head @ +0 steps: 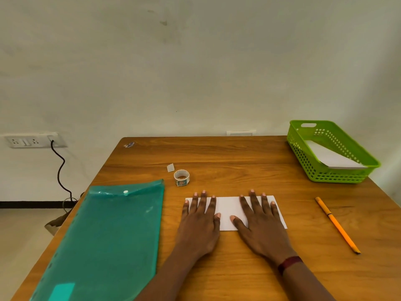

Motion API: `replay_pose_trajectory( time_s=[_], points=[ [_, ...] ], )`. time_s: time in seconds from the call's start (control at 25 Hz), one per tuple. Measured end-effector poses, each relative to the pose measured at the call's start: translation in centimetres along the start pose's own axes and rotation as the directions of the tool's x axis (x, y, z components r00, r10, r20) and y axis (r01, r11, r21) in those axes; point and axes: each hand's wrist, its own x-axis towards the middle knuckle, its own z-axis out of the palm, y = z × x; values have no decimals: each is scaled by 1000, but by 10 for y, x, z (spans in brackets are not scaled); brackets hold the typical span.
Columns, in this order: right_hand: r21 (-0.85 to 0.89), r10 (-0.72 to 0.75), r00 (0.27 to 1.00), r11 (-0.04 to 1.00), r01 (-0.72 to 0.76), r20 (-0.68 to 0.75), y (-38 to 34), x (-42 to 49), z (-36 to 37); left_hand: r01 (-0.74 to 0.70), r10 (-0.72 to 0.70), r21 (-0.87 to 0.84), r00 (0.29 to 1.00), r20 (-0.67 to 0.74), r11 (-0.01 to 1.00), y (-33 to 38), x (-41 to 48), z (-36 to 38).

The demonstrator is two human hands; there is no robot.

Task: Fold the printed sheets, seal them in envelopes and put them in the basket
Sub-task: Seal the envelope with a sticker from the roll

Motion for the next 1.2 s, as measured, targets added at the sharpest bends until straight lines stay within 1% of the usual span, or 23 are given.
replay_pose_trajectory(
  time_s=[0.08,0.12,0.16,0.24,0.32,0.4,0.44,0.52,0.64,0.68,0.76,0.84,0.92,0.96,1.0,1.04,1.12,1.2],
  points=[
    [10,4,1000,1000,-4,-19,0,-1,-1,14,-13,-49,1000,21,999,1,2,-5],
    [22,6,1000,1000,-6,-30,0,-1,-2,25,-24,-92,1000,4,995,2,4,-10],
    [38,9,999,999,-7,-42,0,-1,-3,38,-45,-147,998,-46,988,1,7,-17],
    [94,22,998,995,-16,-66,-1,-3,-5,60,-113,-243,971,-211,968,-7,14,-31],
    [172,42,991,985,-20,-126,-2,-4,-6,101,-180,-220,910,-373,970,-22,26,-45],
    [206,46,972,979,3,-231,-1,-5,-5,170,-218,-145,869,-444,975,-41,40,-54],
    [195,36,953,980,24,-301,-1,-7,-6,206,-234,-110,865,-443,972,-50,47,-58],
    [161,-2,895,984,82,-447,-3,-9,-6,257,-249,-32,885,-393,966,-64,58,-63],
    [161,-59,802,968,191,-594,-7,-14,-10,260,-231,67,930,-285,963,-74,68,-64],
    [162,-79,783,961,225,-617,-9,-14,-11,254,-224,88,940,-256,963,-74,69,-62],
    [153,-125,770,948,279,-626,-13,-13,-8,249,-220,113,950,-224,962,-74,70,-58],
    [159,-161,779,935,316,-606,-14,-11,-5,252,-224,77,938,-266,965,-71,67,-55],
    [168,-176,795,929,329,-580,-12,-10,-2,216,-206,-10,913,-352,976,-57,60,-50],
    [176,-173,802,929,326,-571,-11,-9,-2,174,-194,-85,906,-376,981,-44,55,-48],
    [191,-160,808,929,318,-568,-11,-7,-2,124,-193,-200,907,-375,972,-29,50,-46],
    [213,-139,814,928,306,-564,-10,-6,-3,80,-202,-336,917,-345,938,-13,43,-45],
    [270,-95,824,918,289,-559,-10,-6,-3,18,-208,-586,943,-258,810,13,28,-41],
    [365,-42,828,884,292,-559,-10,-7,-4,-28,-218,-774,952,-213,633,26,17,-34]
  ],
)
